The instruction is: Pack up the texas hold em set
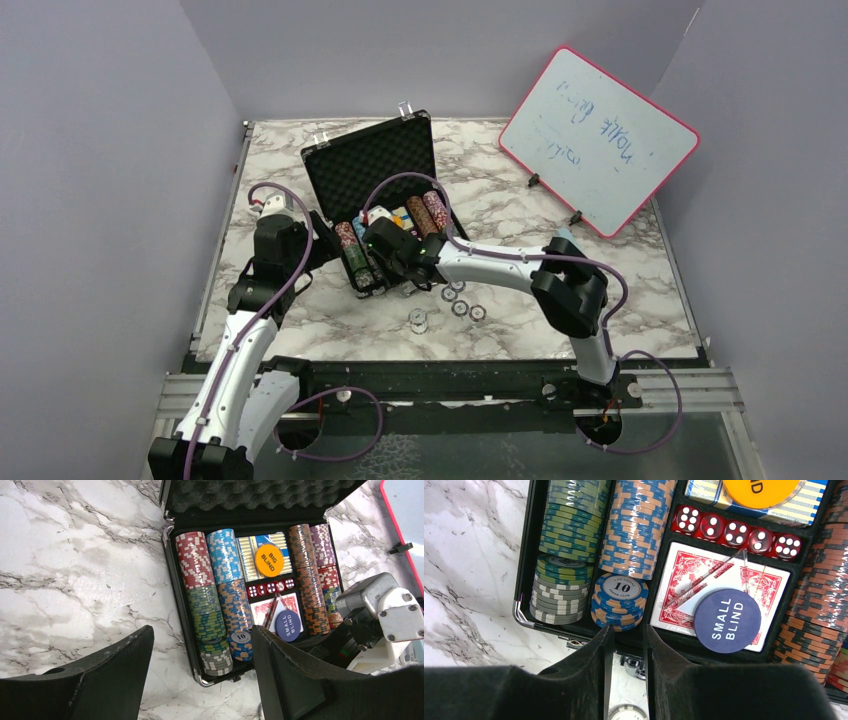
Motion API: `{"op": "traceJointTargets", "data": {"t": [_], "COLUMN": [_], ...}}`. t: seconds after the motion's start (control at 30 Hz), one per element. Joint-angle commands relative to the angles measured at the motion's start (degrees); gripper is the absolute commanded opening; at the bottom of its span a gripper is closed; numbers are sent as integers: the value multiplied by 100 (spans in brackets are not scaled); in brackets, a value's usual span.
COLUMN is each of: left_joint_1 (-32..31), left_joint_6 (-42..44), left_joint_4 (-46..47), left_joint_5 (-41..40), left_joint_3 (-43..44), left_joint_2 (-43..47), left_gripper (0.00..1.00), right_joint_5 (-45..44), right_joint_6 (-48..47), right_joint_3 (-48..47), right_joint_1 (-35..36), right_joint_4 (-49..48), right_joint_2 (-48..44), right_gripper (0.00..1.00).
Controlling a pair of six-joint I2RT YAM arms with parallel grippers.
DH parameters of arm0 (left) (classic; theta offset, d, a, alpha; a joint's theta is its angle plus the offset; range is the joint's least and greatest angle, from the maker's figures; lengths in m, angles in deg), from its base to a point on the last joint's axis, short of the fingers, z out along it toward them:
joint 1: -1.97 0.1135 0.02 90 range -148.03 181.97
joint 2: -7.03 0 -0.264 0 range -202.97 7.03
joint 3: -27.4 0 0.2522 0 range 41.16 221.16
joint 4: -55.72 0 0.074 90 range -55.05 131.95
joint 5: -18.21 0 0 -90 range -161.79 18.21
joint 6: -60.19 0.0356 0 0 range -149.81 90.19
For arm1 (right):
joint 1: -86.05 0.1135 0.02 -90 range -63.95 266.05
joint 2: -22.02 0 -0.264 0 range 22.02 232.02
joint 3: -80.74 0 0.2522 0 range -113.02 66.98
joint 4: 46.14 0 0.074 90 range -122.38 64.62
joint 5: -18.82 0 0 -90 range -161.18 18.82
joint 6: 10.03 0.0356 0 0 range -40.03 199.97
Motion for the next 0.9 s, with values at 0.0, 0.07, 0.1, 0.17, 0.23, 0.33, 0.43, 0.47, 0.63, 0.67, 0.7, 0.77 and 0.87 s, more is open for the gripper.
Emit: {"op": "traceJointTargets", "data": {"t": [0.0,0.07,0.1,0.17,0.23,0.33,0.43,0.47,0.63,0.67,0.7,0.77,0.87], "left_joint_1": [-10,-10,-10,-10,-10,-10,-7,-9,-10,-10,-10,-10,-10], "left_joint_6": [110,118,122,131,131,129,135,131,132,124,128,112,104], "left_joint_4": [0,0,-2,4,1,3,0,2,0,-3,-3,-8,-10], "left_joint_5": [-143,-142,-144,-134,-134,-123,-112,-111,-92,-93,-80,-76,-61], "left_joint_3": [-17,-10,-10,-10,-18,-17,-18,-19,-28,-30,-36,-45,-45], "left_joint_2": [32,22,26,24,35,23,13,17,38,51,61,78,86], "left_gripper": [74,74,74,74,74,75,75,75,75,75,75,75,75], "right_joint_5": [-405,-463,-488,-563,-633,-732,-780,-790,-759,-746,-714,-661,-593], "right_joint_6": [45,38,11,13,-8,-6,-19,-13,62,94,122,203,268], "right_joint_3": [-160,-155,-168,-233,-301,-360,-423,-443,-633,-645,-642,-646,-674], "right_joint_1": [46,40,45,47,43,47,47,47,42,41,42,47,47], "right_joint_4": [-186,-349,-409,-456,-481,-521,-541,-537,-368,-340,-321,-279,-192], "right_joint_2": [214,235,256,327,394,457,518,538,519,458,386,225,-7], "right_gripper": [30,30,30,30,30,30,30,30,31,32,33,35,40]}}
